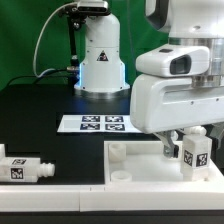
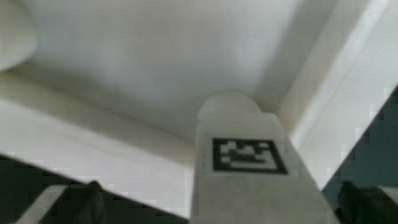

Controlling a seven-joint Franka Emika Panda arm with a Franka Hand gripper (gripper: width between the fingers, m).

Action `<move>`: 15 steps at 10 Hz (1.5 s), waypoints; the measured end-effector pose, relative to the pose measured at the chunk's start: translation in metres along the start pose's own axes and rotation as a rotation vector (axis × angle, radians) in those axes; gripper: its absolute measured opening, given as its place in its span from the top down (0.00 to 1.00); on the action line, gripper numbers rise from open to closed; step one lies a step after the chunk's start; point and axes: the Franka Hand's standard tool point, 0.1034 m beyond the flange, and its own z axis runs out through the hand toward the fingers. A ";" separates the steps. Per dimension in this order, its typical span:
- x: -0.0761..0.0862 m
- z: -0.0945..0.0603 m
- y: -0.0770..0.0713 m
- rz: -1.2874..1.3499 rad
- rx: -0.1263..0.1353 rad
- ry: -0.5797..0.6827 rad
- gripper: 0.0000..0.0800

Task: Assemble one leg

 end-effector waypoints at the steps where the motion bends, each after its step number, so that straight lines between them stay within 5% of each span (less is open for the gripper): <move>1: 0.000 0.000 0.001 -0.002 -0.001 -0.001 0.35; 2: 0.000 0.001 0.000 0.033 0.001 0.000 0.35; 4: 0.000 0.001 0.000 0.189 0.002 -0.001 0.64; 7: -0.001 0.001 0.000 0.372 0.002 -0.002 0.64; 11: 0.001 0.001 -0.010 0.925 -0.004 -0.011 0.64; 15: 0.001 0.002 -0.009 1.263 0.019 -0.009 0.64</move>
Offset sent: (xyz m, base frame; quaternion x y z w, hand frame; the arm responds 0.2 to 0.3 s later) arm 0.0000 0.0000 0.0000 0.0000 0.0000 0.1296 0.9916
